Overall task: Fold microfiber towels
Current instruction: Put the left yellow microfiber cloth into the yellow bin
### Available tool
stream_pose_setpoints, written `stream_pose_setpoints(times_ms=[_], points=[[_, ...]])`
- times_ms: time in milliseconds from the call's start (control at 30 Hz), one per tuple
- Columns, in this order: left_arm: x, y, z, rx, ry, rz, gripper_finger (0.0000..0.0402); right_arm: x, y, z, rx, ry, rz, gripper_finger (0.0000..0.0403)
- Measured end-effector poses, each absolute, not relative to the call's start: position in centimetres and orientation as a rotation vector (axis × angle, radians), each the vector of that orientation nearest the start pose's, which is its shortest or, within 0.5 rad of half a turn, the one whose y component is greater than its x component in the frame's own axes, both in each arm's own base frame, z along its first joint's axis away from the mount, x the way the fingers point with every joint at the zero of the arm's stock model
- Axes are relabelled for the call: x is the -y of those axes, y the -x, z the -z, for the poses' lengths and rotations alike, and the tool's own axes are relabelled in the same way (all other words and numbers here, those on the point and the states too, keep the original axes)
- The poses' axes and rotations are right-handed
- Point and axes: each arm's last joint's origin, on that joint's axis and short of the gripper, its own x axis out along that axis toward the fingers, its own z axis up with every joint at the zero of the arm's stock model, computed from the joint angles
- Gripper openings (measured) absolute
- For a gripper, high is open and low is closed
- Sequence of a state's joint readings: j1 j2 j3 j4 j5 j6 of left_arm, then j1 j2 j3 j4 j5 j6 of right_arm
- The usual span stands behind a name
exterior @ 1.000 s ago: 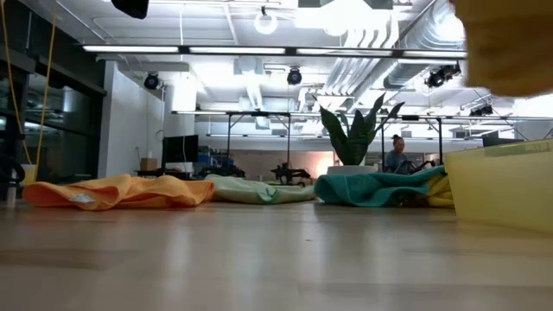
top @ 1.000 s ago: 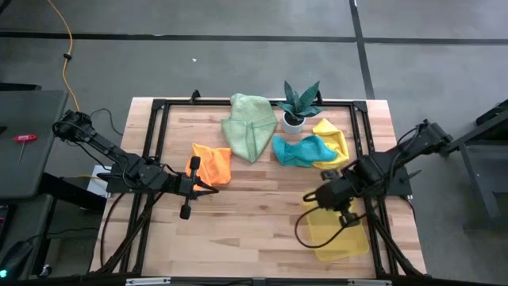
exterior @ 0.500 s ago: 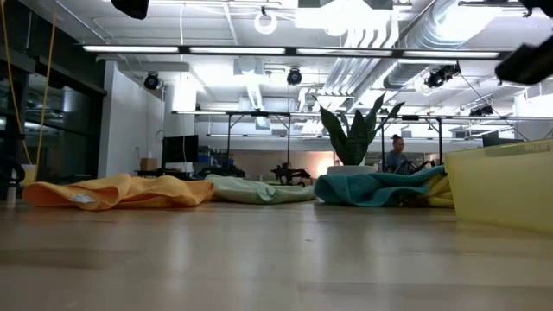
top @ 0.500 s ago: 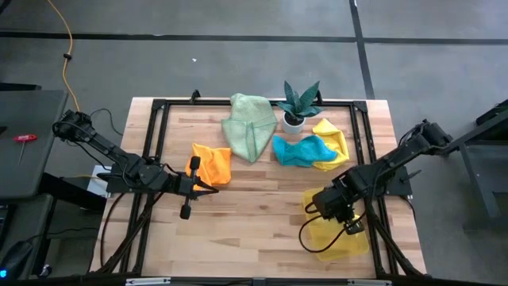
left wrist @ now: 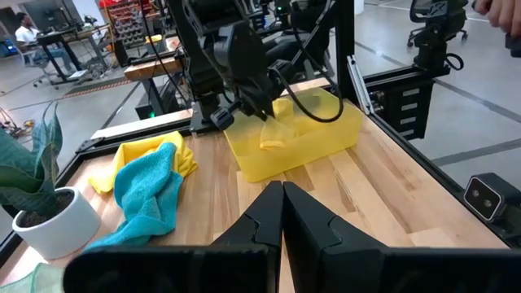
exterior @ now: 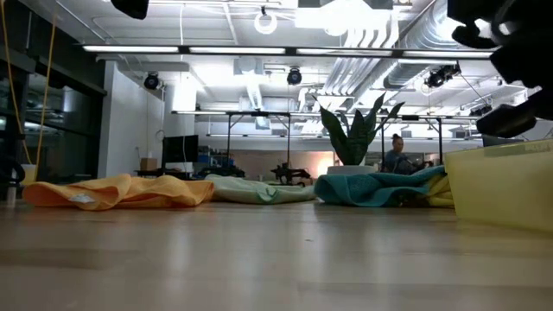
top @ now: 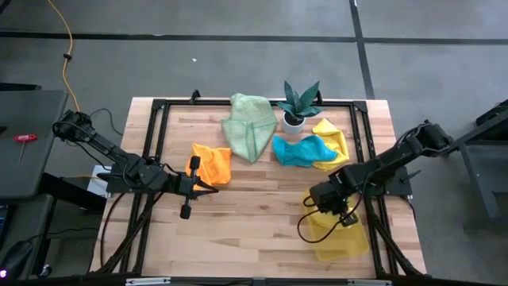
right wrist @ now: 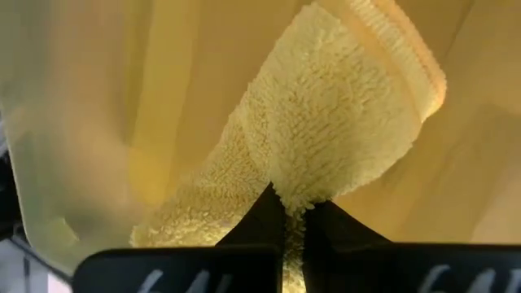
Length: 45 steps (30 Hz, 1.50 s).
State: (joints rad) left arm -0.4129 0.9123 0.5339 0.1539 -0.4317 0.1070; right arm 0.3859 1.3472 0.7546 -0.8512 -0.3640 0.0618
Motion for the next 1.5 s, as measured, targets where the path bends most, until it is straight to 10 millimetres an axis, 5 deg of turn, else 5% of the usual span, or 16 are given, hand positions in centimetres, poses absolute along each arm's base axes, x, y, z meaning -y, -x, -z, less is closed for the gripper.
stream_pose_setpoints(times_ms=[267, 700, 1200, 1500], points=[[6.9, -18.8, -25.7, -0.206, -0.184, -0.012, 0.0, -10.2, -20.5, -20.8, -1.376, -0.048, -0.673, 0.0], [6.9, -18.8, -25.6, -0.208, -0.182, -0.012, 0.0, -8.5, -19.5, -16.0, -1.546, 0.085, -0.602, 0.0], [6.9, -18.8, -25.7, -0.208, -0.175, -0.013, 0.0, -7.0, -20.1, -15.6, -1.551, 0.16, -0.365, 0.0003], [6.9, -18.8, -25.6, -0.212, -0.177, -0.013, 0.0, -7.0, -20.1, -15.6, -1.568, 0.07, -0.243, 0.0057]])
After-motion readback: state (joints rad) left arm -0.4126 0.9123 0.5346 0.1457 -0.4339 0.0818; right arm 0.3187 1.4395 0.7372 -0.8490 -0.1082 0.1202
